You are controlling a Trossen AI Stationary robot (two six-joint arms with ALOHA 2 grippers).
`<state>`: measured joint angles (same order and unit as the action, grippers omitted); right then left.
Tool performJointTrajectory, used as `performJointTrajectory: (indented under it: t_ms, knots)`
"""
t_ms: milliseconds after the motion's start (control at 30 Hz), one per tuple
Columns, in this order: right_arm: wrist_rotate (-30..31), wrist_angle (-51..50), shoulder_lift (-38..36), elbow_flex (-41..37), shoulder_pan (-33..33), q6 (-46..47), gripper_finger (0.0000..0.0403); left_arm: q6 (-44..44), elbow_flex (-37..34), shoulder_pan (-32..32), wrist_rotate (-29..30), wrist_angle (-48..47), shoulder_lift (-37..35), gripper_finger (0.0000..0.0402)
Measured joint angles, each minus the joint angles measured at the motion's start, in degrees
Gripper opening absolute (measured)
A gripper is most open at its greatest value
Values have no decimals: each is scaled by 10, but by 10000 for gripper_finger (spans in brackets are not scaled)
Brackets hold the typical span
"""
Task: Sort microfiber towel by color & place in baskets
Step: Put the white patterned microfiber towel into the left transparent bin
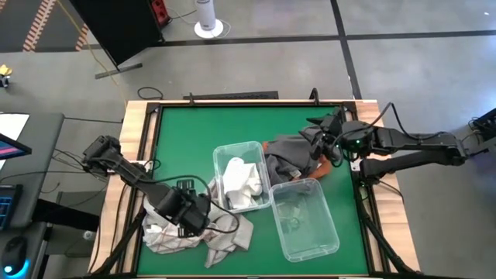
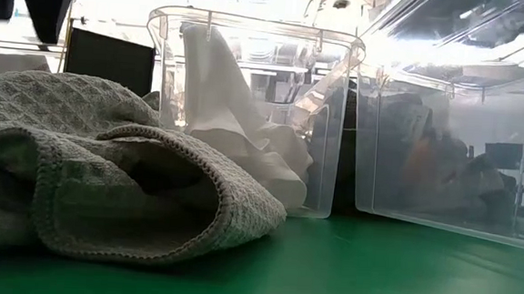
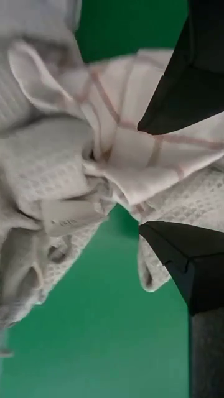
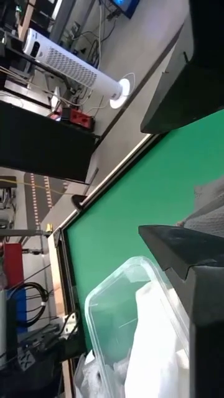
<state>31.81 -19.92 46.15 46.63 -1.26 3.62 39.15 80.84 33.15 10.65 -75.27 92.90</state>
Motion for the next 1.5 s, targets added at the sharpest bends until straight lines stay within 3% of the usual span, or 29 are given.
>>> performJointTrajectory:
  t_ms: [267, 367, 467, 600, 667, 833, 1000, 1233, 1500]
  knots:
    - [0, -9, 0, 0, 0, -4, 283, 9, -78, -15, -15, 71, 0, 229]
    - [0, -10, 0, 0, 0, -4, 283, 11, -104, -17, -31, 89, 0, 206]
    - [0, -11, 0, 0, 0, -2, 283, 3, -116, -17, -50, 88, 0, 153]
    - [0, -12, 0, 0, 0, 5, 283, -29, -105, -12, -57, 88, 0, 40]
    - [-1, -15, 0, 0, 0, 9, 283, -42, -92, -12, -55, 86, -3, 14]
    - [-2, -30, 0, 0, 0, 24, 283, -54, -43, -15, -30, 43, -31, 5]
    - [-2, -33, 0, 0, 0, 26, 283, -57, 14, -34, -13, 43, -106, 4]
    - [-2, -33, 0, 0, 0, 26, 283, -89, 97, -74, 127, 37, -218, 3]
    - [-2, -32, 0, 0, 0, 29, 283, -268, 174, -109, 231, 214, -267, 3]
